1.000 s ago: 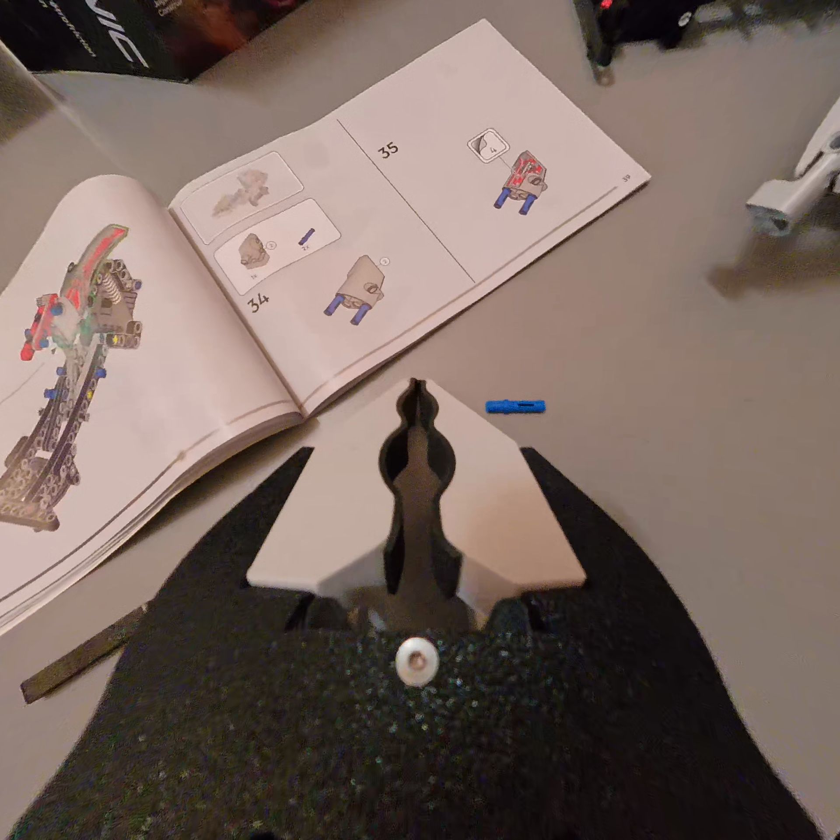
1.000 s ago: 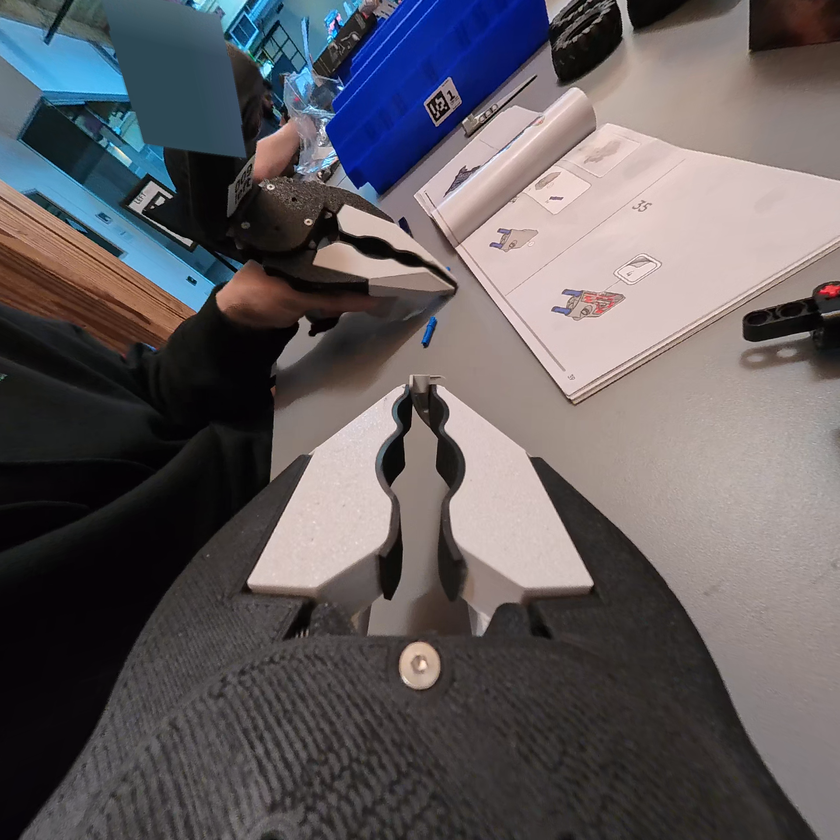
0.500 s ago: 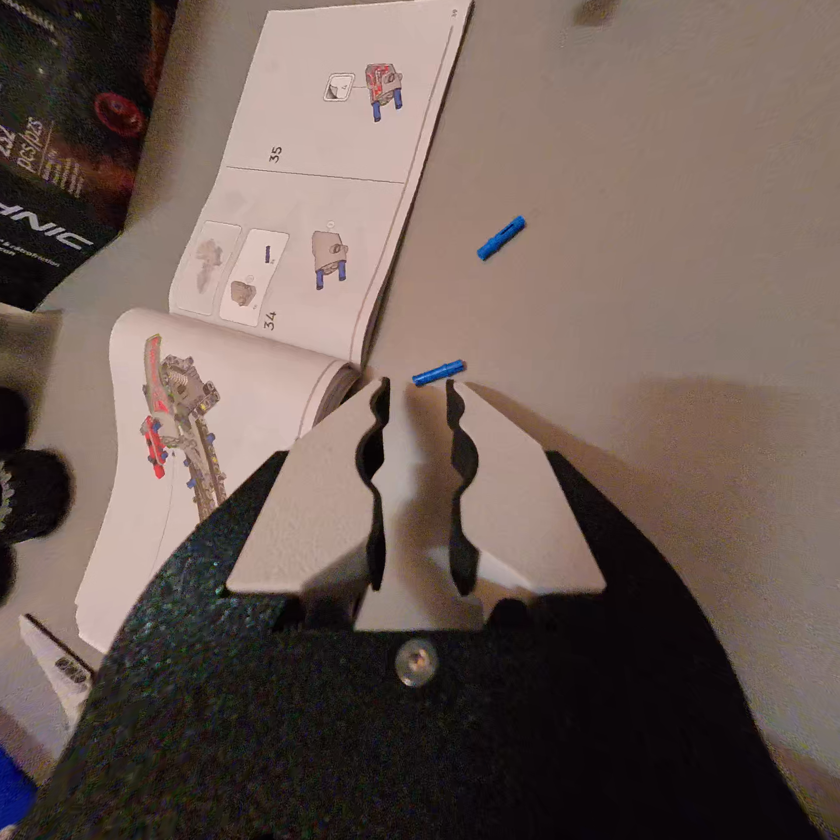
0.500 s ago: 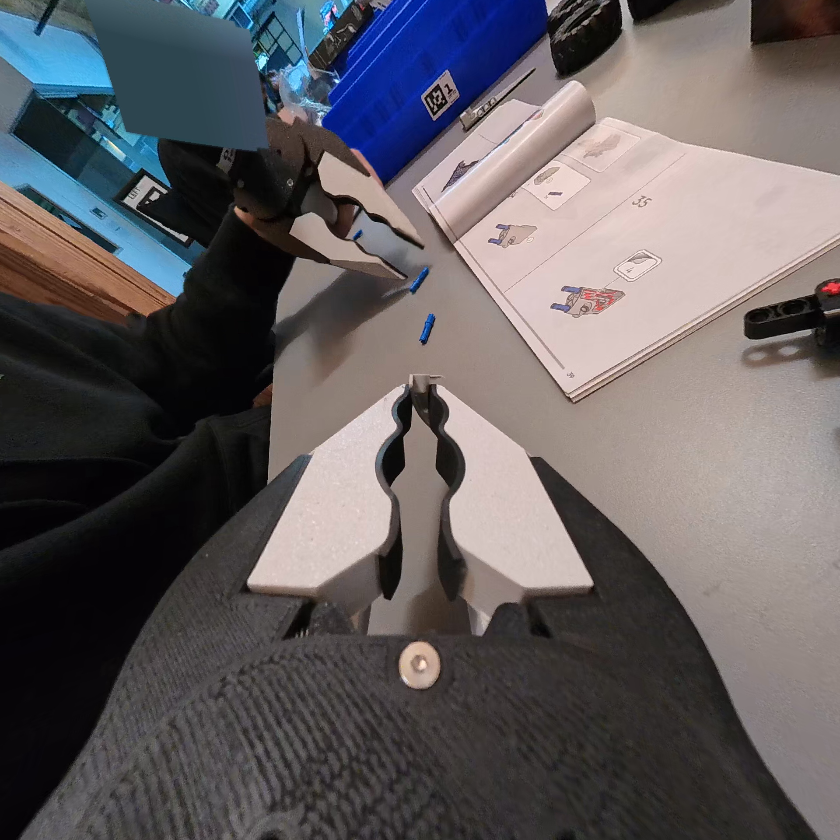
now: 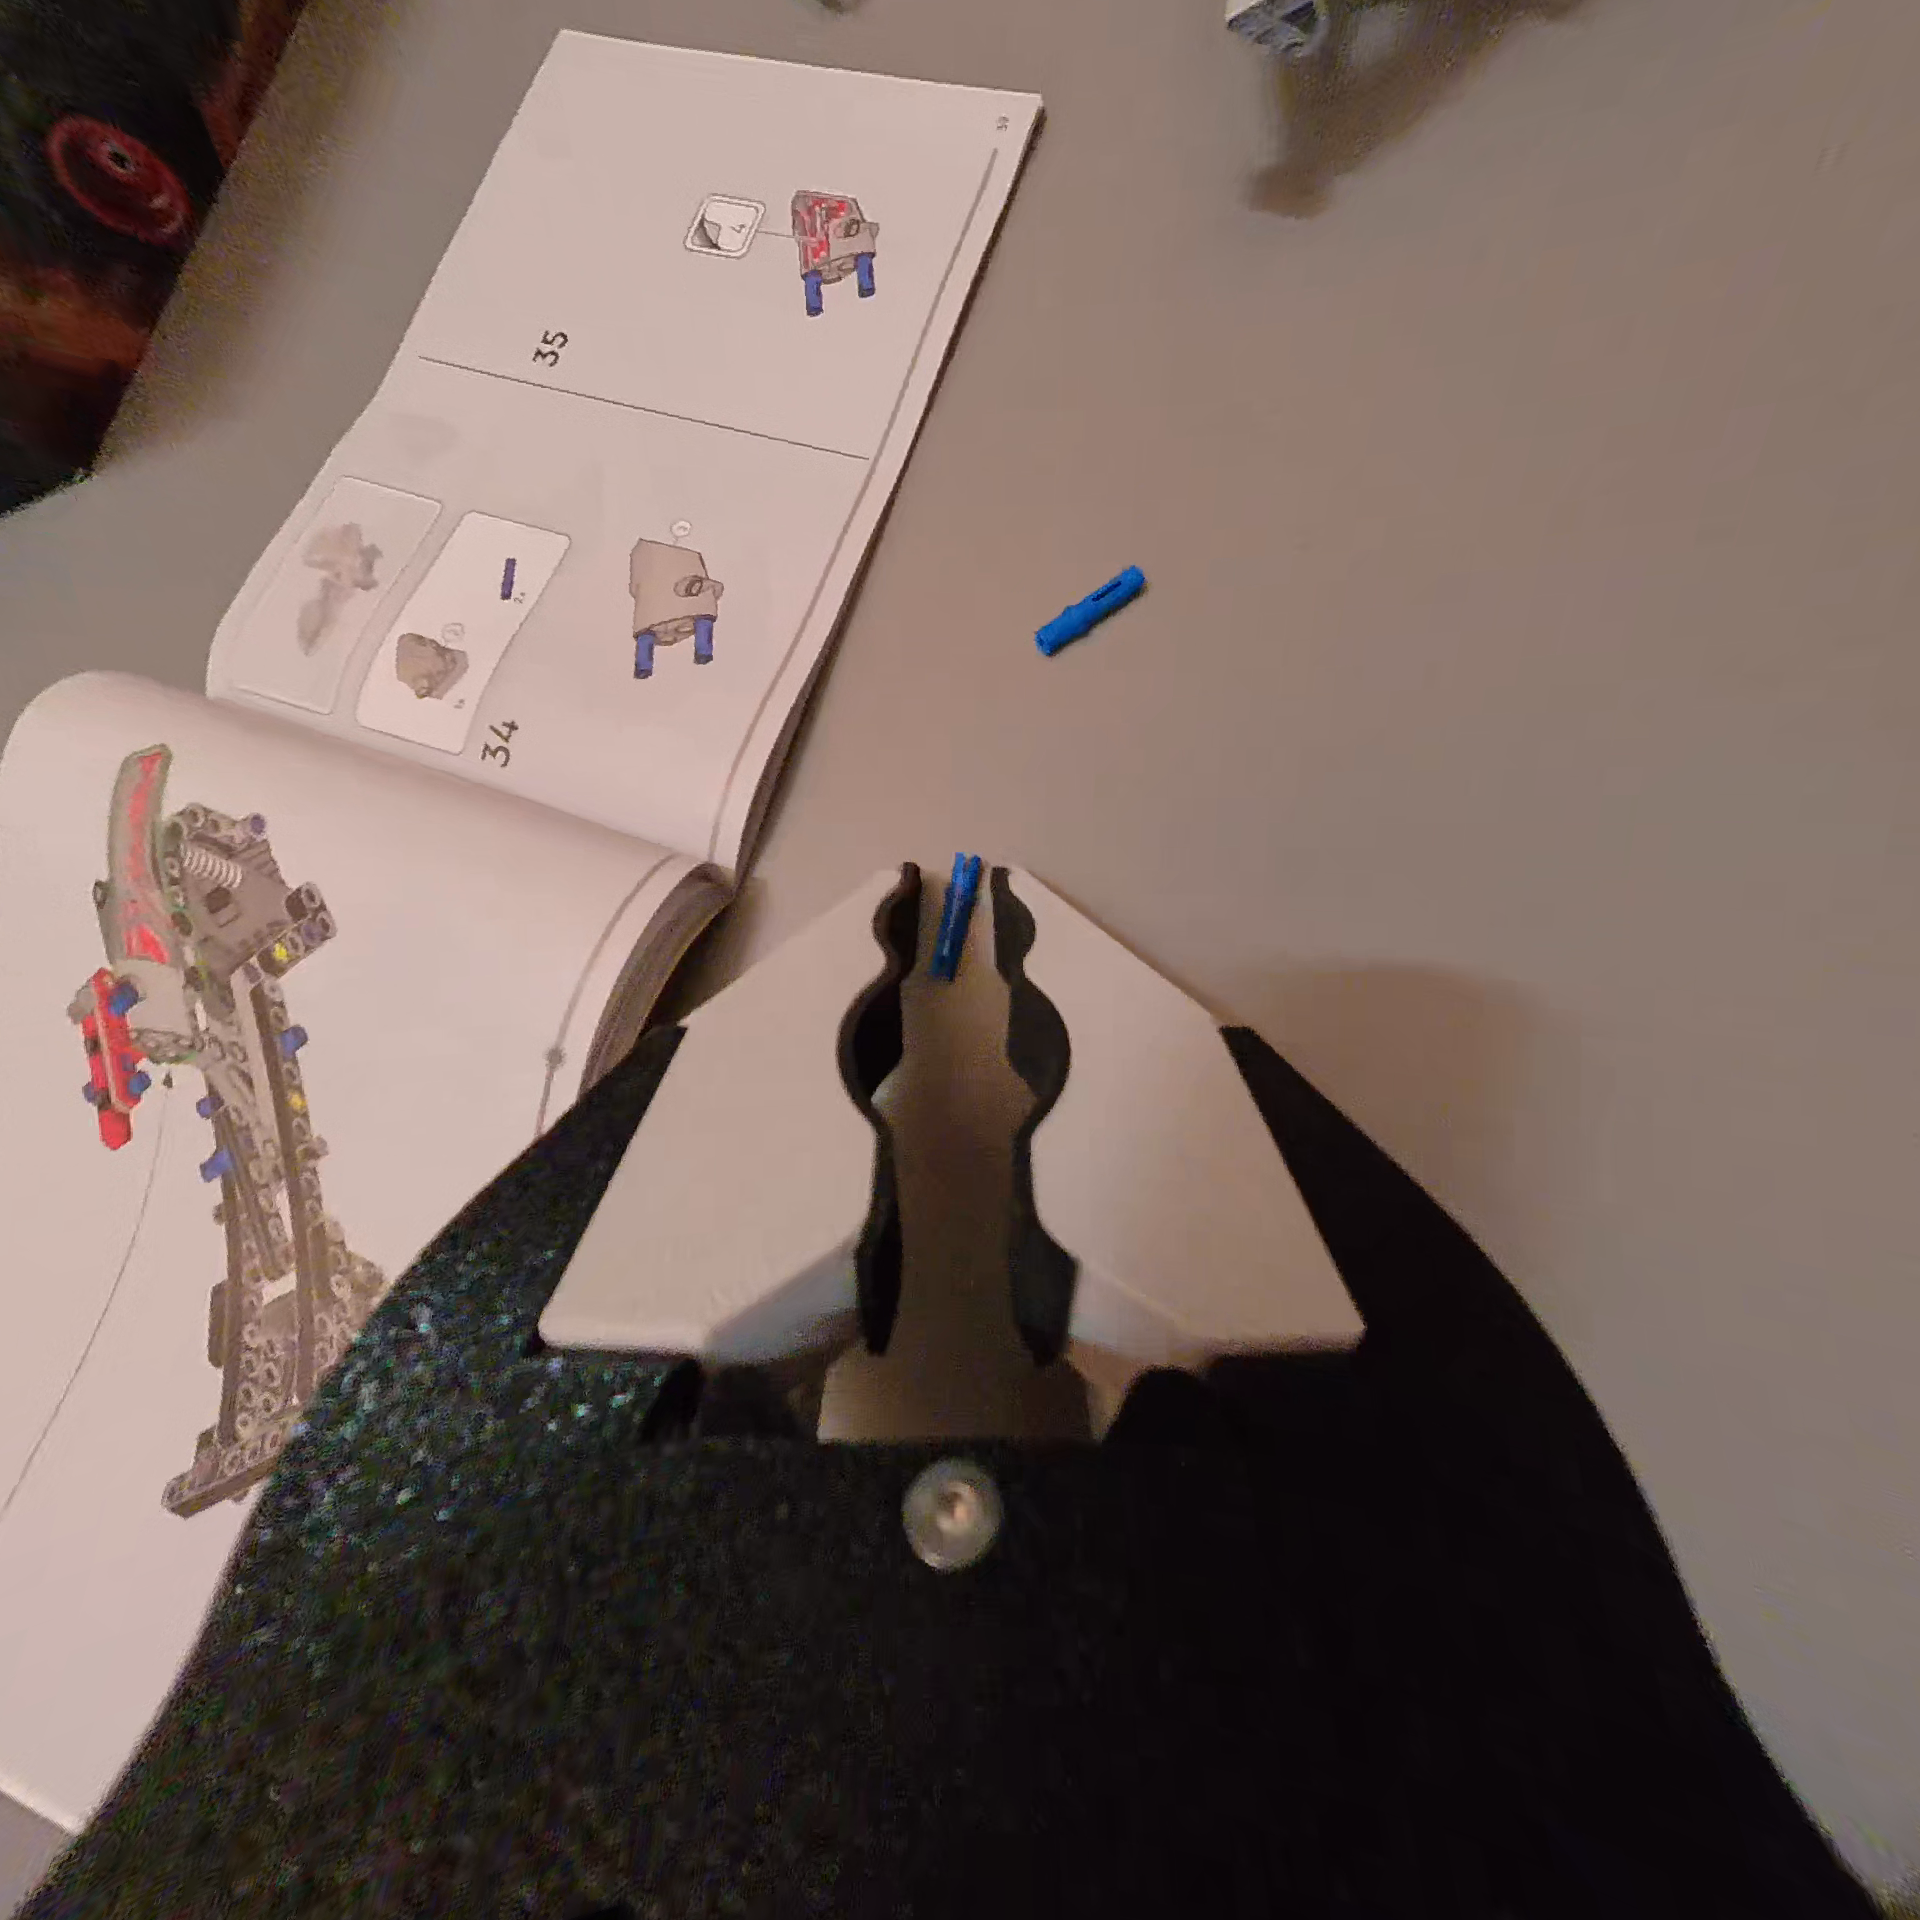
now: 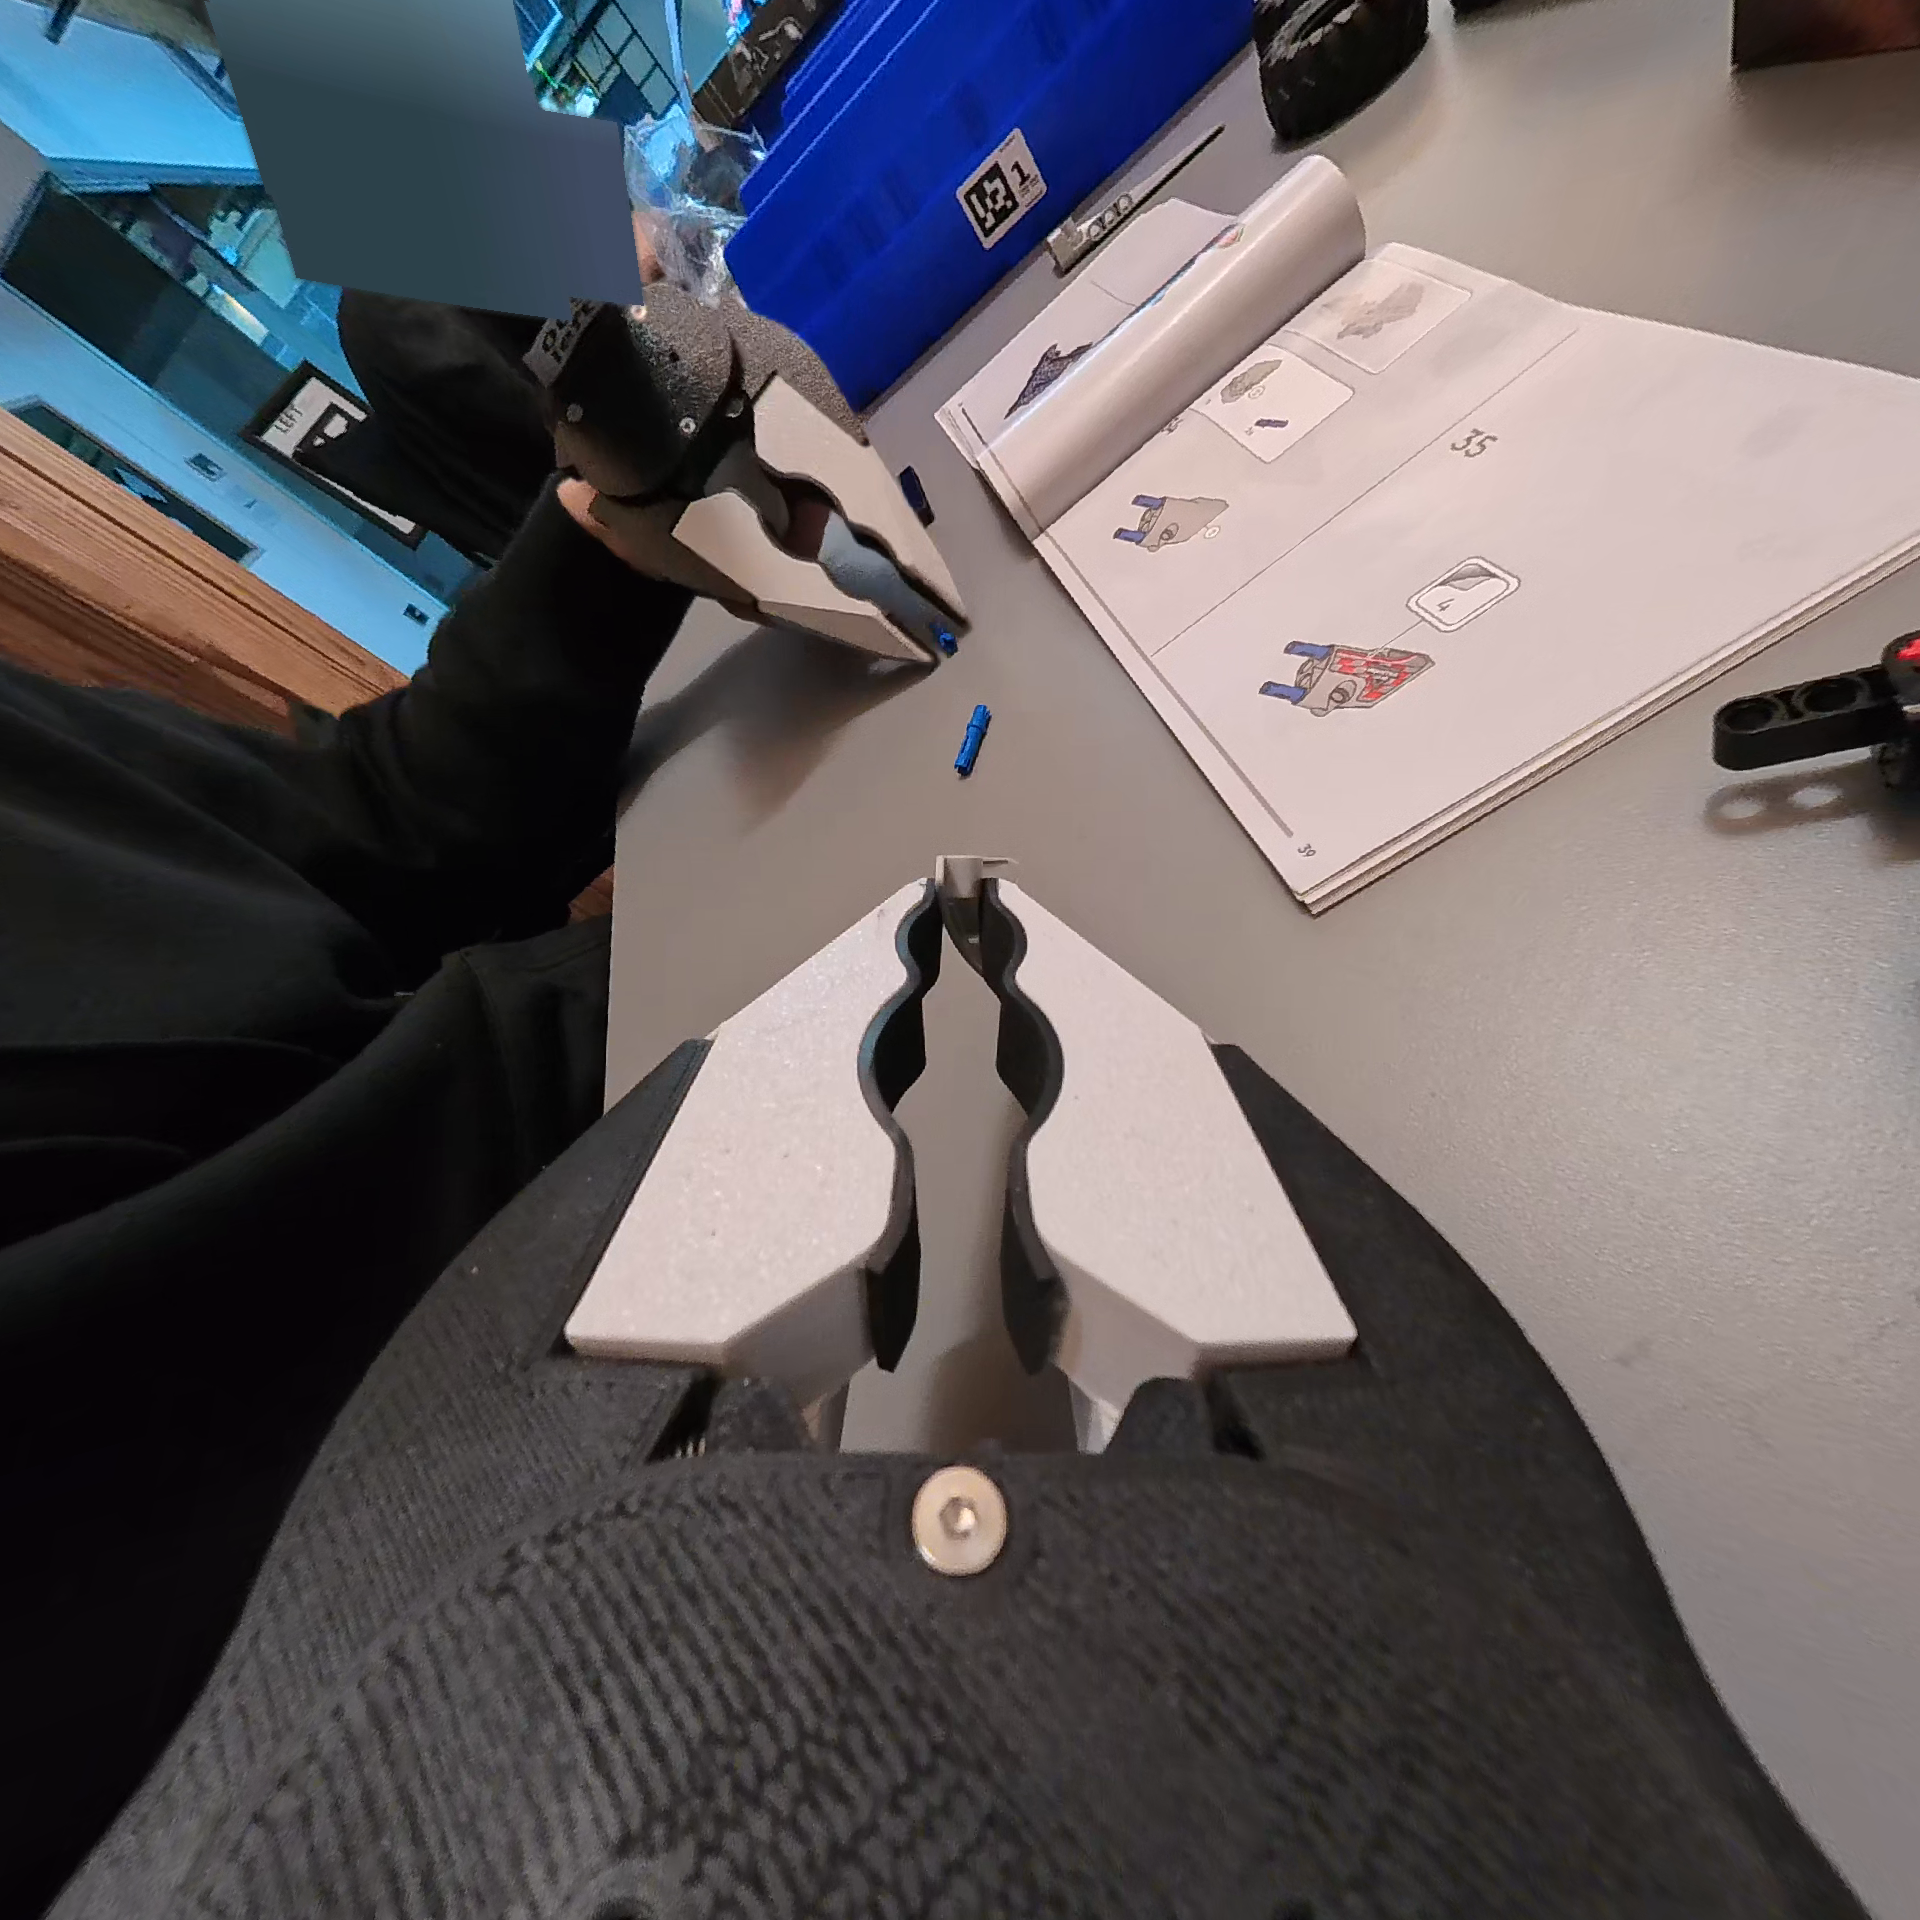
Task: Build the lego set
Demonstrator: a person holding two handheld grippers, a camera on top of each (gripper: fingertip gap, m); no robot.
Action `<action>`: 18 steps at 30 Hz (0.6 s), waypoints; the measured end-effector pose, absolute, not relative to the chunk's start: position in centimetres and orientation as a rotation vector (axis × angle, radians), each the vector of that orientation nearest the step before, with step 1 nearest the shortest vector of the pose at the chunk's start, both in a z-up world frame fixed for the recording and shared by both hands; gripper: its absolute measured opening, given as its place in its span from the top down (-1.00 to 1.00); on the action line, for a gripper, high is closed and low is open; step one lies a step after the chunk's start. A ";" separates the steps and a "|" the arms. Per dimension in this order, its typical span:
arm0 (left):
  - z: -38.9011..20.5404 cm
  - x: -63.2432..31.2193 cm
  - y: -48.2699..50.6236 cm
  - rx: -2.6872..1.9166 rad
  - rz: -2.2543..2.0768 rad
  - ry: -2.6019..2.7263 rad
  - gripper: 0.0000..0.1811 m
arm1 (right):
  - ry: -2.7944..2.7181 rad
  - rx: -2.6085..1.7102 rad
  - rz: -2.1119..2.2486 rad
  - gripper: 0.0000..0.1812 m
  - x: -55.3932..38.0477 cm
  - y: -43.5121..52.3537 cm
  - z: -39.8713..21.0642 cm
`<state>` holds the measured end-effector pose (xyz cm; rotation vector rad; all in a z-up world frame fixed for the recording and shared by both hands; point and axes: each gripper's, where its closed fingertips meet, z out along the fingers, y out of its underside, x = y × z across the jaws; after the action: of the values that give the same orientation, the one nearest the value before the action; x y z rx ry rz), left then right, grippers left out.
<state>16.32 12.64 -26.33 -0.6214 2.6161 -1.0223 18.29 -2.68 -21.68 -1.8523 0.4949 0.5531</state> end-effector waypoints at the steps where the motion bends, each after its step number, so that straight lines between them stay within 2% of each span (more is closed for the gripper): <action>1: -26.3 16.2 12.8 -0.625 -1.025 2.607 0.87 | 0.494 -1.856 0.553 0.95 18.3 -2.7 -21.7; 3: -26.3 16.1 13.0 -0.653 -1.035 2.592 0.84 | 0.493 -1.865 0.551 0.95 18.2 -2.6 -21.8; 7: -26.4 15.7 12.7 -0.679 -1.141 2.606 0.97 | 0.498 -1.893 0.548 0.95 18.1 -2.5 -22.2; 18: -26.4 16.0 12.5 -0.703 -1.150 2.609 0.98 | 0.500 -2.007 0.522 0.95 17.6 -2.1 -23.8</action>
<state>15.96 12.48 -26.42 -0.7026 2.6090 -1.1497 17.61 -2.10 -23.83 -2.0069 0.5001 0.5216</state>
